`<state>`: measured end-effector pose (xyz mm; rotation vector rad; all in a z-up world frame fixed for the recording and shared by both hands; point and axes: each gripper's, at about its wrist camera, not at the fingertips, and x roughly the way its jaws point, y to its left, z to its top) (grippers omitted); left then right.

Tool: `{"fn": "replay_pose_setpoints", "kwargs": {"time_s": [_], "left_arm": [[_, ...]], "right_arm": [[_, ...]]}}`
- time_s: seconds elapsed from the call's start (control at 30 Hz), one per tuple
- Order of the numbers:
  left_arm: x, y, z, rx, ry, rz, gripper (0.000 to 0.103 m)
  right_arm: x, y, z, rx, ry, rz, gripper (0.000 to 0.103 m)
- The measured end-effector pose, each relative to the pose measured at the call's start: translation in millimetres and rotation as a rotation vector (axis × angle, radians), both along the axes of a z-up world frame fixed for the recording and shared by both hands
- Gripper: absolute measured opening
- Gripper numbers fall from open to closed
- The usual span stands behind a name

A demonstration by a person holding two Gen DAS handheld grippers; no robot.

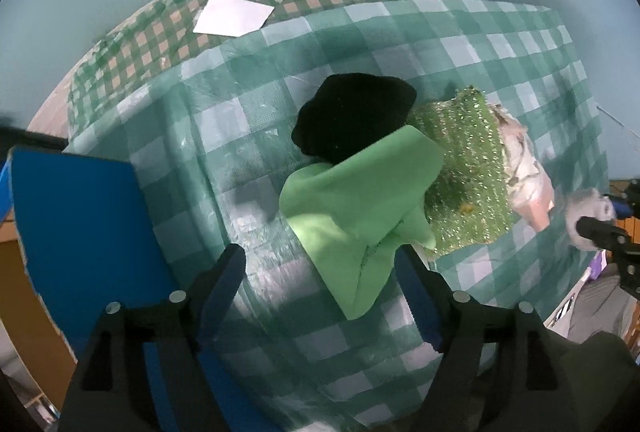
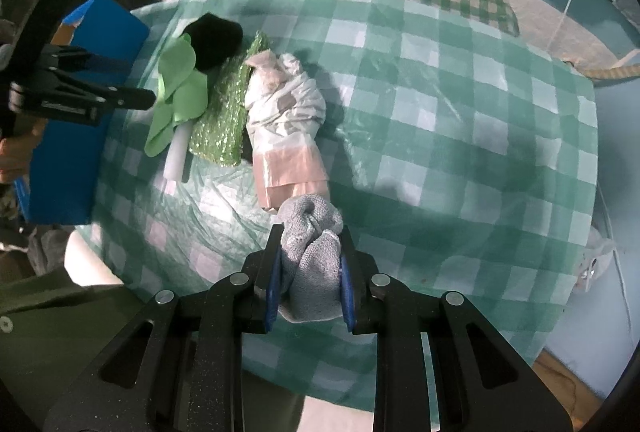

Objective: Organize soft objects
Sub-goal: 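Lift the green cloth with the left tool while the right tool holds the grey sock, then carry the green cloth with the left tool while the right tool carries the grey sock toward the box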

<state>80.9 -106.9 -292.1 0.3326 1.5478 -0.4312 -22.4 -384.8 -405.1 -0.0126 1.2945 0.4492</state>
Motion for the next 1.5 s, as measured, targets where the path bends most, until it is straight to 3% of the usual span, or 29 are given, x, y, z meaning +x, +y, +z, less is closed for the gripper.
{"fn": "replay_pose_setpoints", "kwargs": {"time_s": [0.47,0.53,0.7,0.8,1.07,1.5], "left_arm": [[12,-24,-22,0.017,0.04,-0.003,0.081],[13,-25,-23,0.016,0.03,0.006,0.076],[15,-21,-28,0.002,0.073,0.047,0.018],[13,-18,-25,-0.007,0.073,0.05,0.006],[-1,-7,-11,-0.044,0.062,0.075,0.004],[-33,9,36,-0.035,-0.034,0.113,0.004]], "right_arm": [[-1,-6,9,0.001,-0.009,-0.038,0.023],[0,-5,10,0.001,-0.009,-0.038,0.022],[1,2,12,0.001,-0.008,-0.025,0.023],[2,6,13,0.002,-0.01,-0.017,0.023],[6,14,17,0.014,-0.023,-0.004,0.023],[6,33,28,0.014,-0.057,0.032,0.023]]}}
